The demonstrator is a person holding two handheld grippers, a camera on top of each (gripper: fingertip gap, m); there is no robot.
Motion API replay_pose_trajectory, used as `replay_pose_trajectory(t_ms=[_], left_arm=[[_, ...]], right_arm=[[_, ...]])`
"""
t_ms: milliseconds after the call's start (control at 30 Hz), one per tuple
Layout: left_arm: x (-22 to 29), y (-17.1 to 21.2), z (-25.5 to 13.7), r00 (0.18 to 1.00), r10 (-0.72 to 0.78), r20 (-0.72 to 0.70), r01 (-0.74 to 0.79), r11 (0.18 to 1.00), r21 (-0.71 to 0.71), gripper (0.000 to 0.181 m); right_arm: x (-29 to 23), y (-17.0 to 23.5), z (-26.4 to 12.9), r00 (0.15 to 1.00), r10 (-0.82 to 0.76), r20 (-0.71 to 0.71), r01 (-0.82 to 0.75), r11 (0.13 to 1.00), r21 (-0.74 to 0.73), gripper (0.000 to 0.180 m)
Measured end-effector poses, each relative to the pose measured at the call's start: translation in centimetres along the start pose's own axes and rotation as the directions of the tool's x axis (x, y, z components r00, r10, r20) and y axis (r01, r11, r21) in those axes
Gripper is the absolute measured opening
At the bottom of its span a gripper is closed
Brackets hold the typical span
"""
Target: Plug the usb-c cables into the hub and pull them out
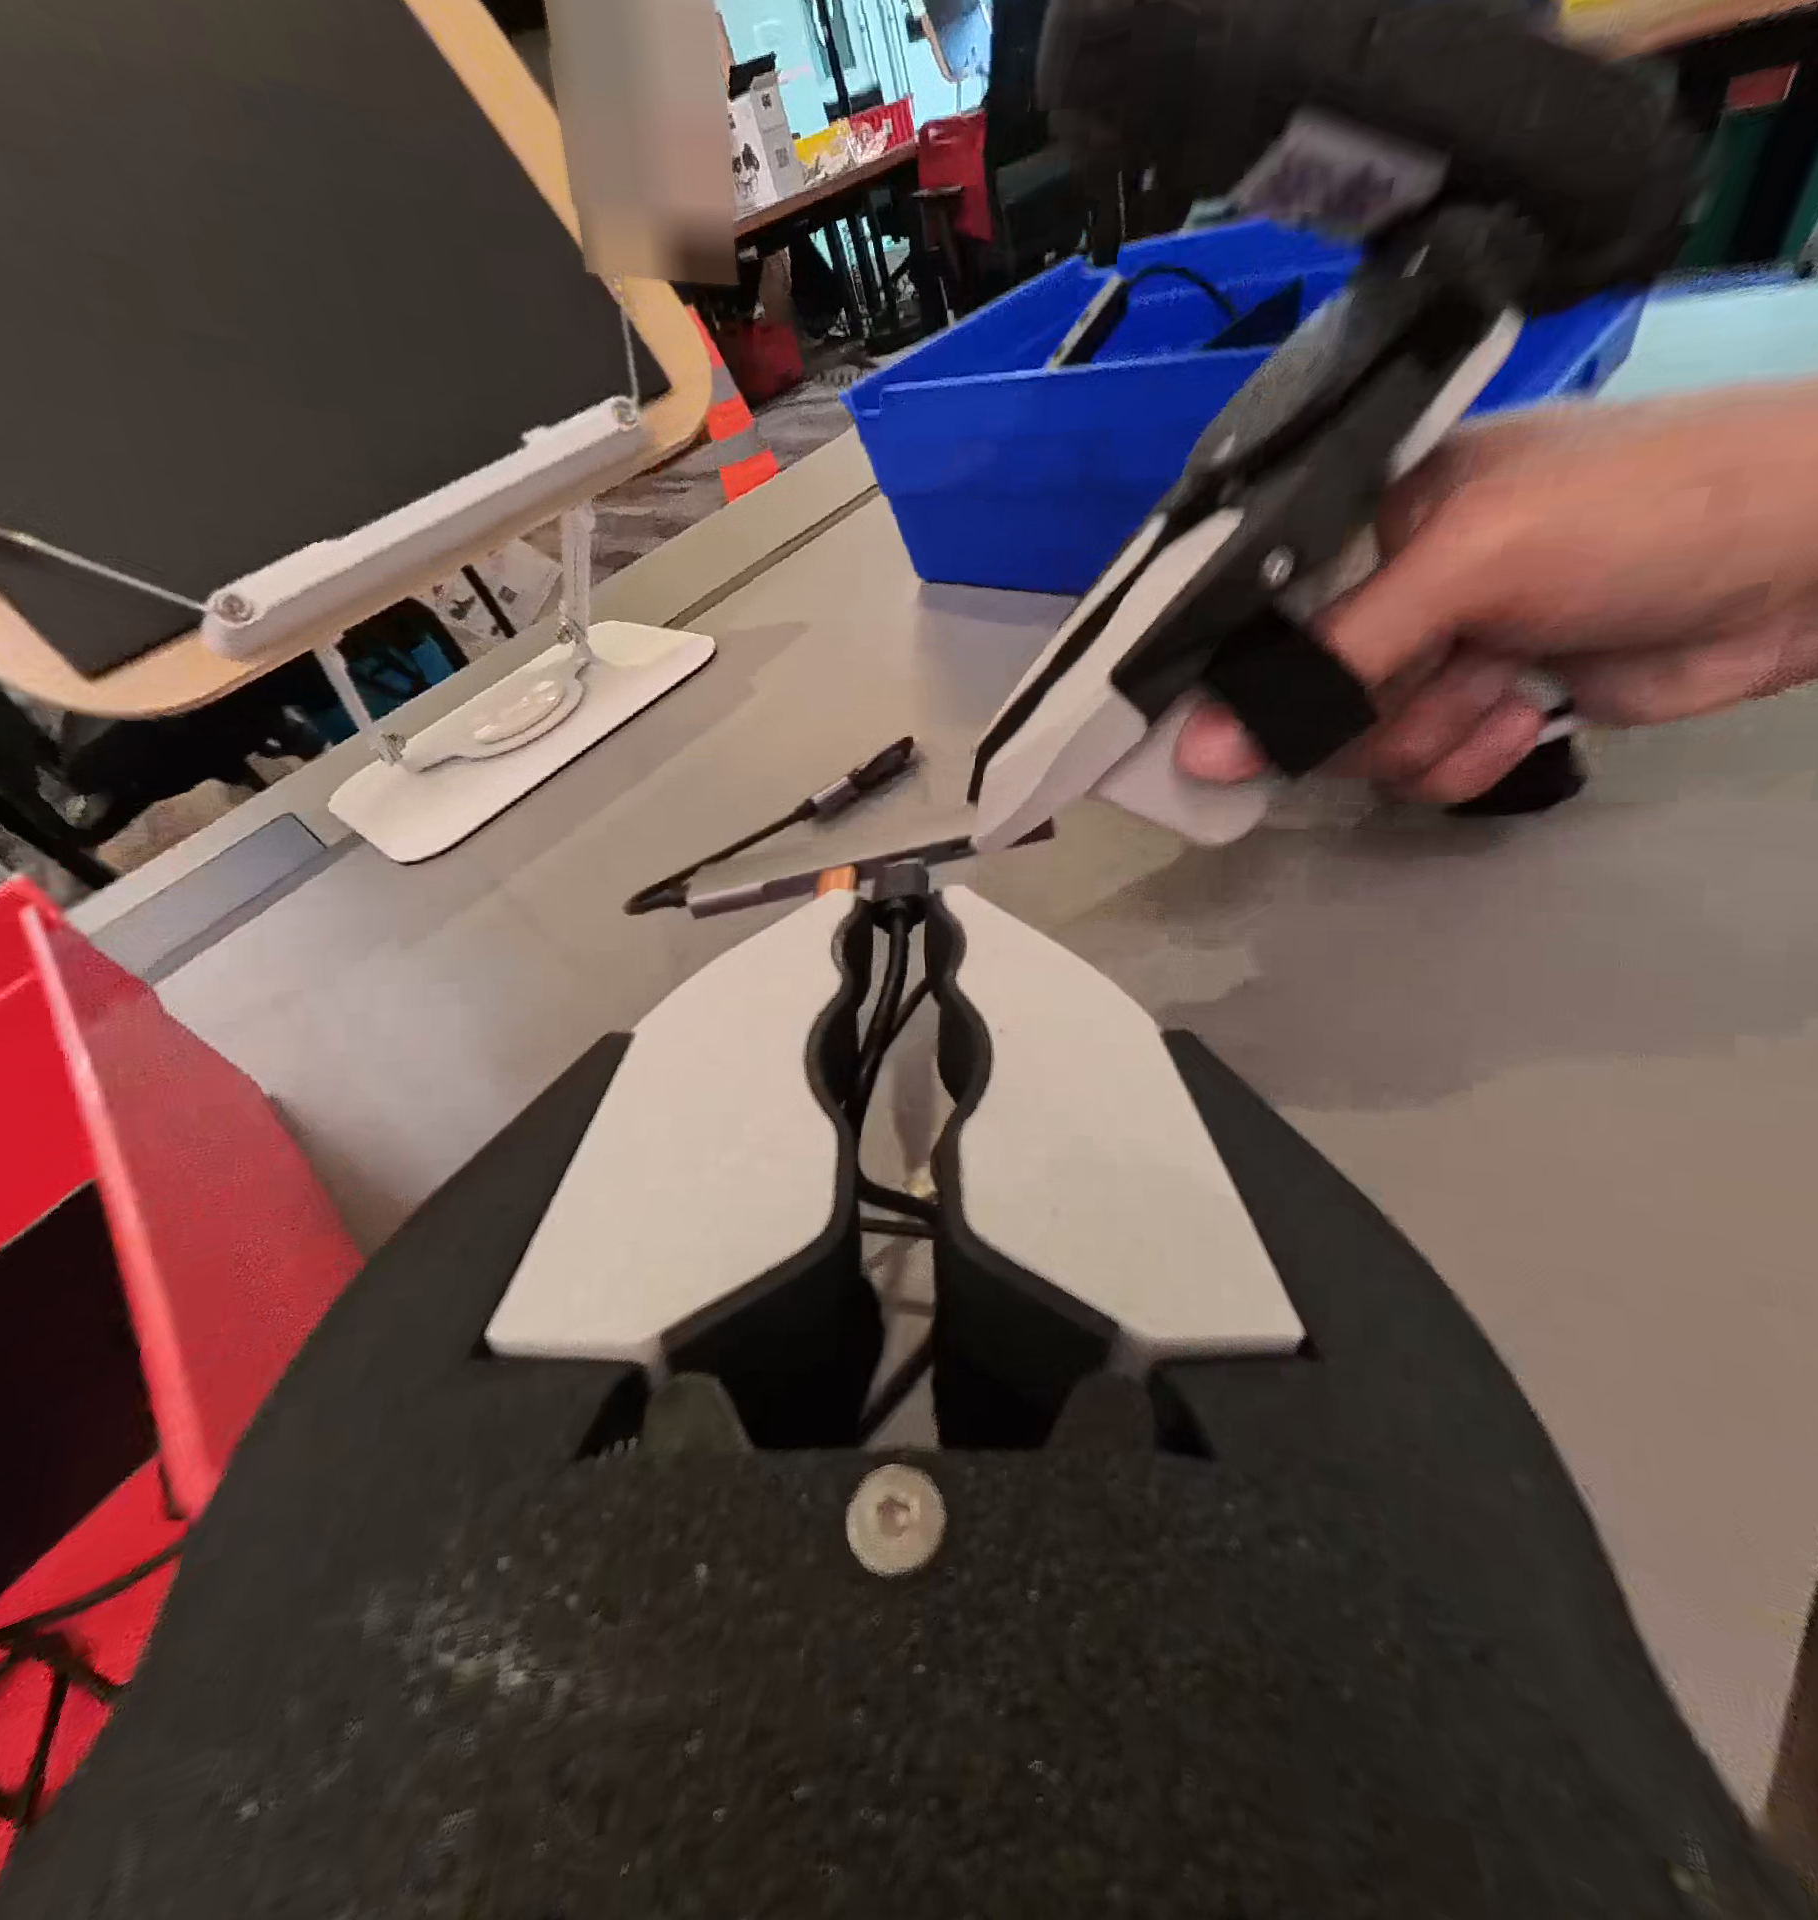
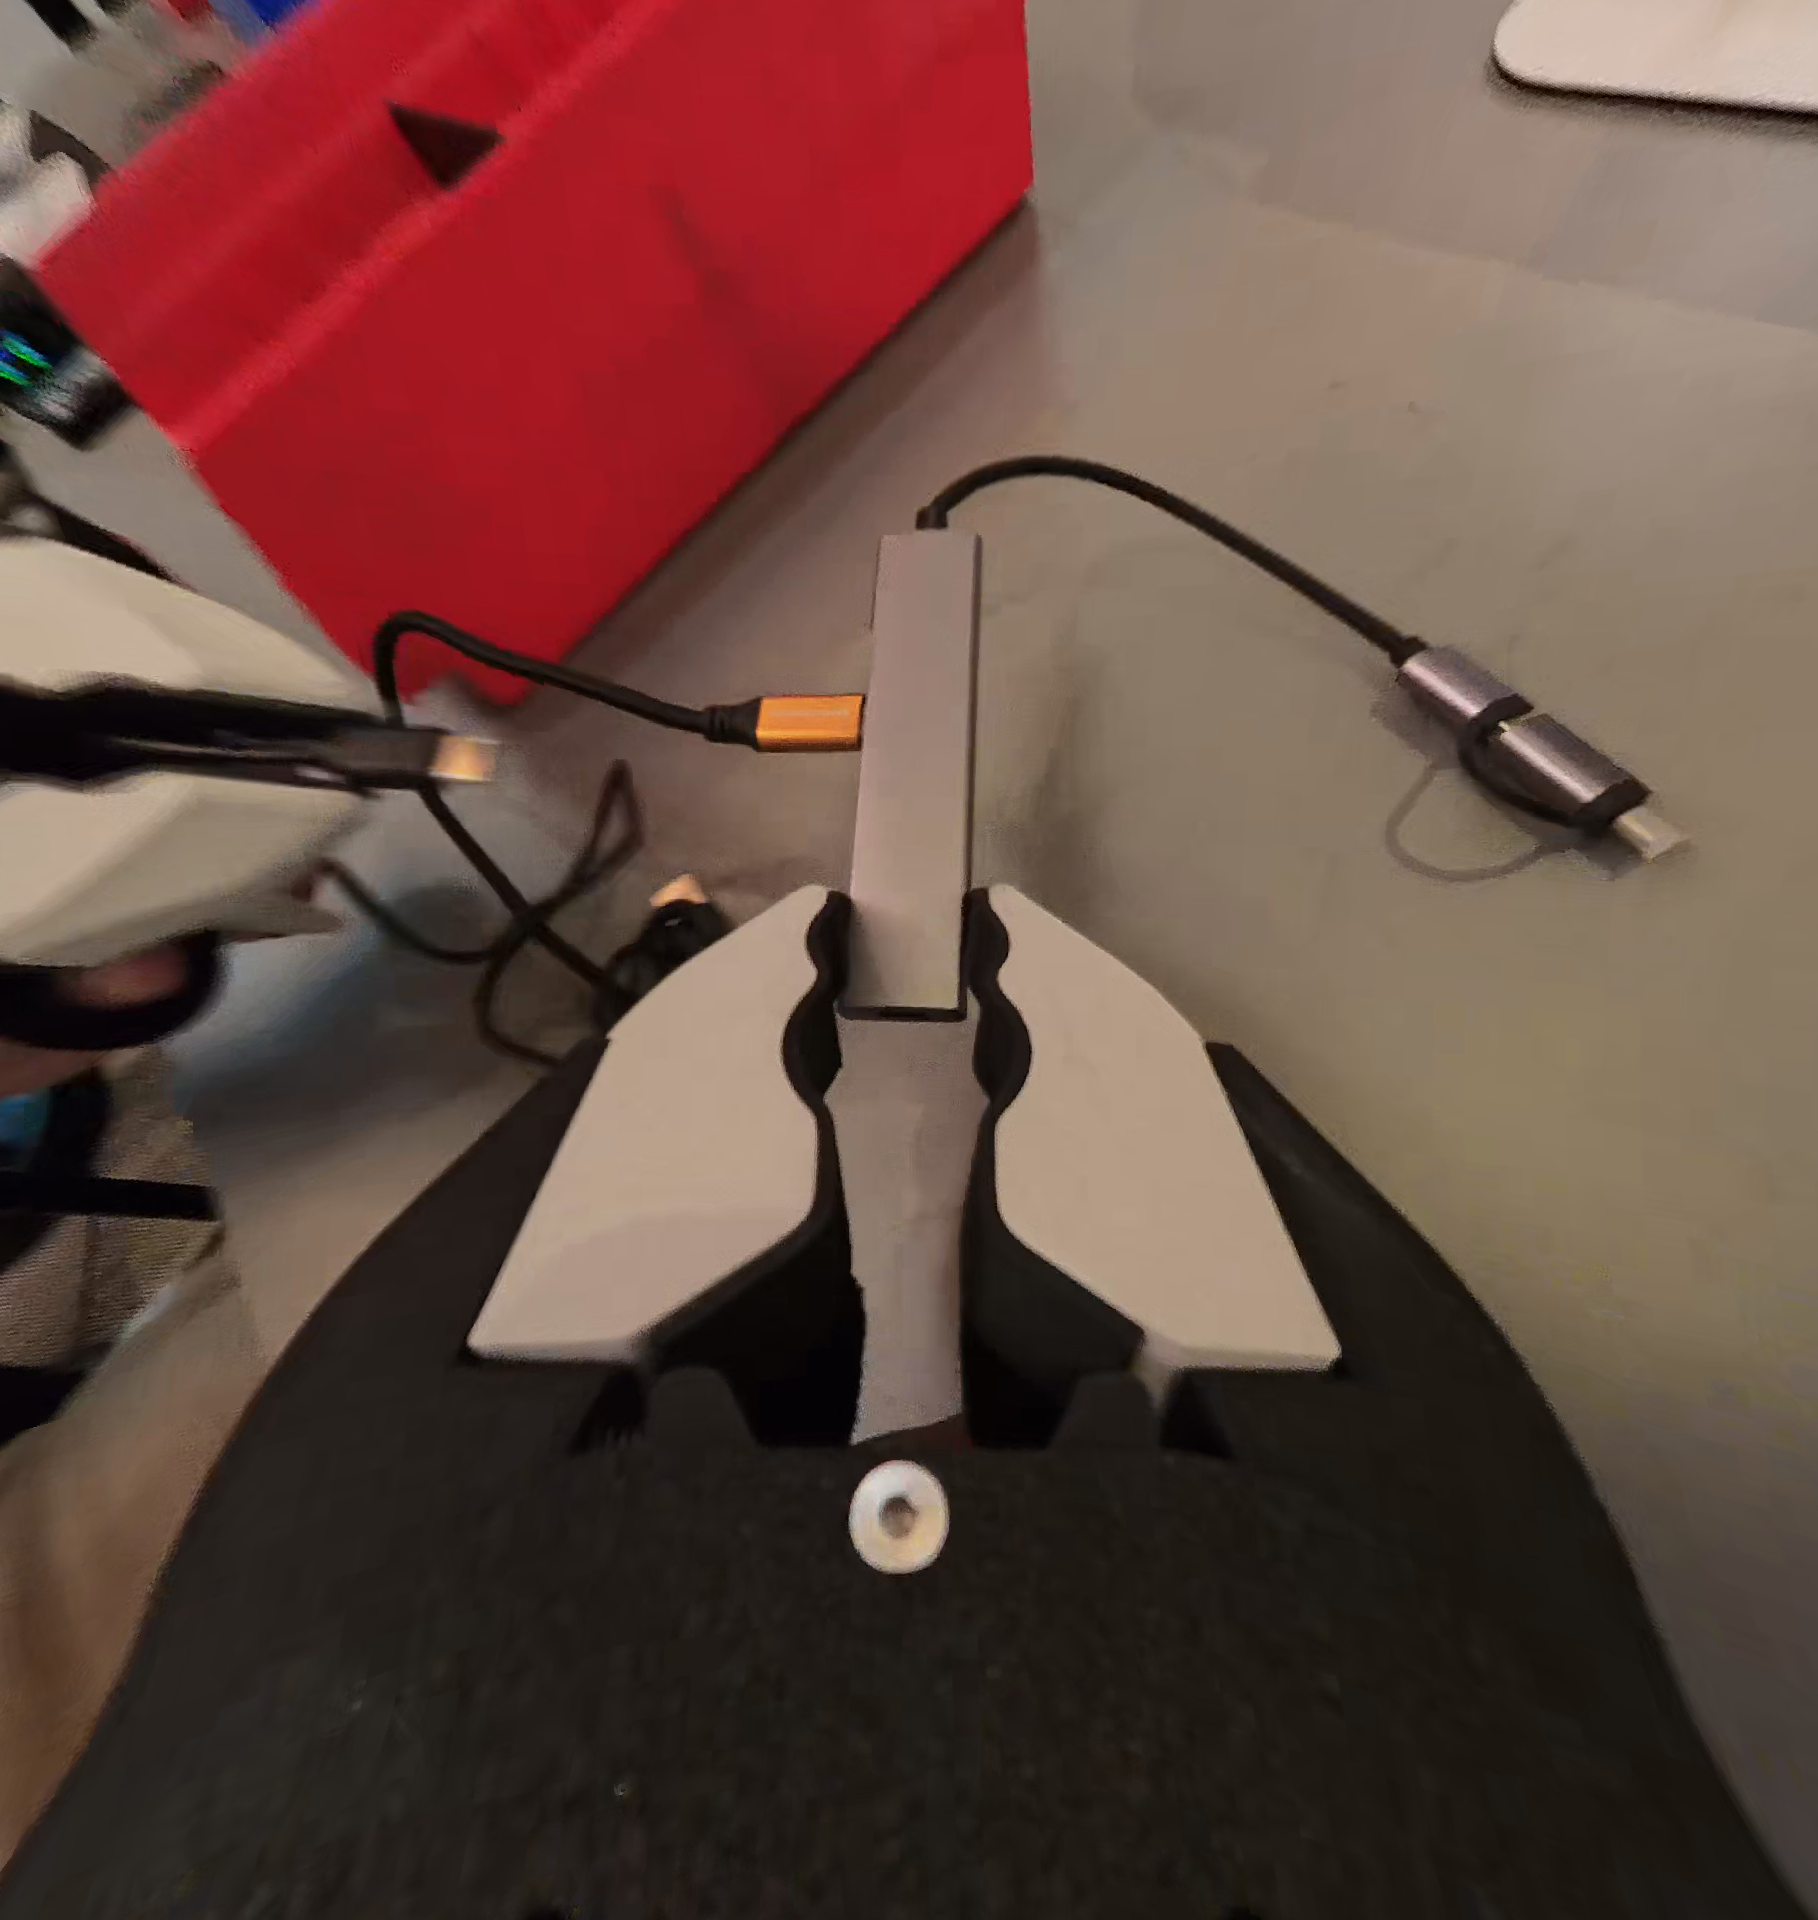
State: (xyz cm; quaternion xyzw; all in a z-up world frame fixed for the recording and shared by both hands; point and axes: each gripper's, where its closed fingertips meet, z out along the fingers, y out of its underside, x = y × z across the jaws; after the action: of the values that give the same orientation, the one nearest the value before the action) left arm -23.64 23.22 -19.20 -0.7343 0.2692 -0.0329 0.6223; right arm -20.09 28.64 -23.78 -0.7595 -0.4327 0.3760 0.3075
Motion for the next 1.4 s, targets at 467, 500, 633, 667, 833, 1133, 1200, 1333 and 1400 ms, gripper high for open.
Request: replay_pose_trajectory(t_ms=[467, 500, 633, 667, 833, 1133, 1200, 1333, 1400], left_arm=[[1.8, -0.8, 2.3, 0.994, 0.093, 0.055, -0.091, 0.995, -0.045, 0.009], [1.5, -0.7, 2.3, 0.994, 0.086, 0.066, -0.083, 0.995, -0.046, 0.009], [1.3, -0.4, 2.5, 0.996, 0.060, 0.060, -0.057, 0.997, -0.056, 0.008], [1.3, -0.3, 2.6, 0.997, 0.054, 0.054, -0.051, 0.997, -0.059, 0.009], [1.2, 0.0, 2.5, 0.998, 0.039, 0.055, -0.035, 0.997, -0.069, 0.009], [1.2, 0.3, 2.6, 0.999, 0.012, 0.053, -0.008, 0.996, -0.089, 0.008], [1.2, 0.4, 2.7, 0.998, 0.007, 0.057, -0.001, 0.996, -0.093, 0.008], [1.2, 0.4, 2.6, 0.999, -0.016, 0.050, 0.020, 0.996, -0.088, 0.008], [1.1, 0.2, 2.5, 0.998, -0.048, 0.044, 0.051, 0.996, -0.067, 0.008]], right_arm=[[-2.5, -0.5, -2.8, 0.995, 0.068, 0.074, -0.075, 0.993, 0.090, 0.021], [-2.5, -0.4, -2.8, 0.994, 0.071, 0.078, -0.077, 0.993, 0.087, 0.021], [-2.7, -0.3, -2.7, 0.994, 0.076, 0.083, -0.082, 0.993, 0.082, 0.021], [-2.7, -0.3, -2.6, 0.994, 0.076, 0.083, -0.083, 0.993, 0.083, 0.021], [-3.0, -0.4, -2.4, 0.991, 0.090, 0.097, -0.098, 0.991, 0.087, 0.021], [-2.9, -0.4, -2.4, 0.991, 0.098, 0.095, -0.107, 0.989, 0.097, 0.021], [-2.9, -0.3, -2.3, 0.991, 0.095, 0.090, -0.103, 0.990, 0.094, 0.021], [-2.9, -0.2, -2.2, 0.990, 0.099, 0.104, -0.109, 0.989, 0.102, 0.021], [-3.0, -0.2, -2.2, 0.990, 0.082, 0.111, -0.095, 0.989, 0.116, 0.021]])
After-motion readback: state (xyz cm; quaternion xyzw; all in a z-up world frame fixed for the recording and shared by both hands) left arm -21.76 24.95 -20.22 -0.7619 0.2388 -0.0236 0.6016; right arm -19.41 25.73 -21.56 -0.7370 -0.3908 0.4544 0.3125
